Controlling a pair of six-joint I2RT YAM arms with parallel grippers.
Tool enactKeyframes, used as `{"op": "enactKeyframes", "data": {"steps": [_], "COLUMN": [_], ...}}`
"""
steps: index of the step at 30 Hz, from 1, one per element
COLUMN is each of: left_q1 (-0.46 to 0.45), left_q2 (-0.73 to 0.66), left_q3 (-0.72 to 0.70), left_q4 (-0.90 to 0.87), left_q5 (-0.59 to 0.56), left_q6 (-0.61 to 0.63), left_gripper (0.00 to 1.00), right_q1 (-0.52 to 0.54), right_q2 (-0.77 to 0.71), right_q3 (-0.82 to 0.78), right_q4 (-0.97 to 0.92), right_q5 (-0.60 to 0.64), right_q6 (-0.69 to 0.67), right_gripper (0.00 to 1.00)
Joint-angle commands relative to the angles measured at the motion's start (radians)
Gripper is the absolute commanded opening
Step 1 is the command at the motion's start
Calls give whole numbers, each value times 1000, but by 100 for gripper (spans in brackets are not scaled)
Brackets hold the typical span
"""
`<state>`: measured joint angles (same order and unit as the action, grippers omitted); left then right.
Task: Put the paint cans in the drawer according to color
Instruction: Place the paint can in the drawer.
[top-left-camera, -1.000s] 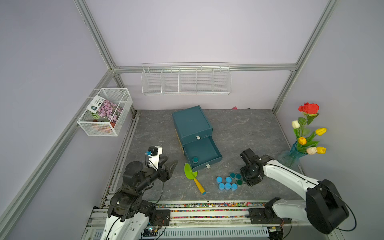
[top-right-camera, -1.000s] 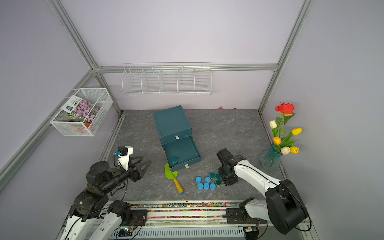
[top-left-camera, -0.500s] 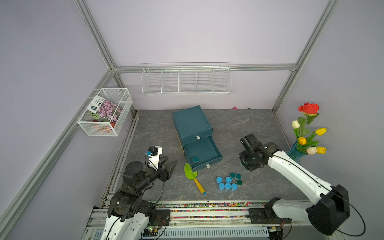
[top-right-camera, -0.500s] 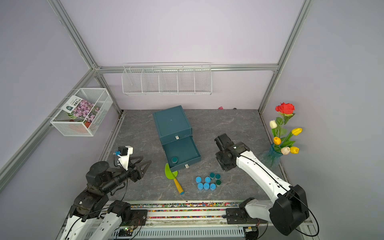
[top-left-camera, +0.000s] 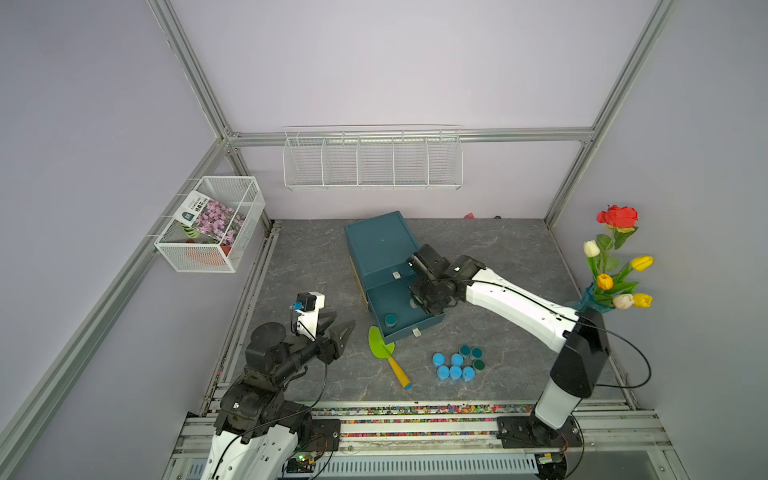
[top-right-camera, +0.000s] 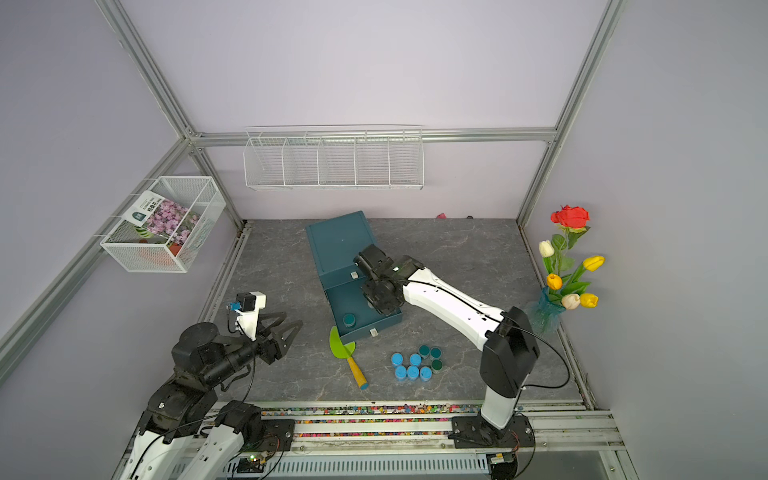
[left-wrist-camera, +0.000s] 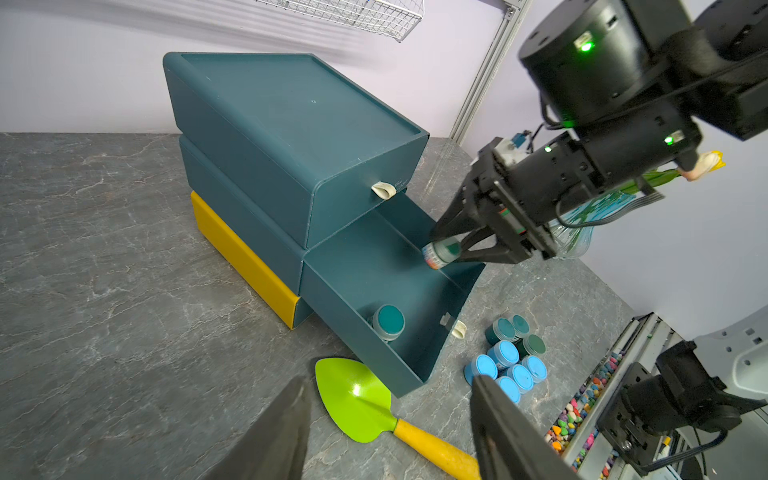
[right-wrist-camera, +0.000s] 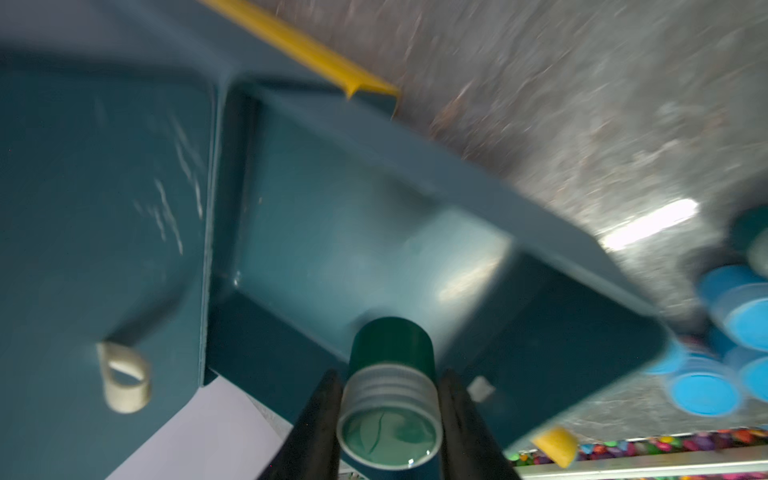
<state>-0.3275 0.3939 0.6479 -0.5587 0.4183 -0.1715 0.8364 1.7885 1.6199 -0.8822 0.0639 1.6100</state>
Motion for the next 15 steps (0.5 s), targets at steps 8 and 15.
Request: {"op": "enactKeyframes", "data": {"steps": [8, 15], "left_q1": [-3, -2], "left_q2": [-12, -12], "left_q3": [-10, -9], "left_q4": [10, 10], "left_q5": [-10, -12], "left_q6": [-4, -5], "left_gripper": [64, 64], "right_q1": [15, 30], "right_q2": [82, 144], "right_q3": [38, 67], "right_q4": [33, 27], "right_q5": [2, -3], "right_q6": [46, 73], "right_gripper": [12, 12]}}
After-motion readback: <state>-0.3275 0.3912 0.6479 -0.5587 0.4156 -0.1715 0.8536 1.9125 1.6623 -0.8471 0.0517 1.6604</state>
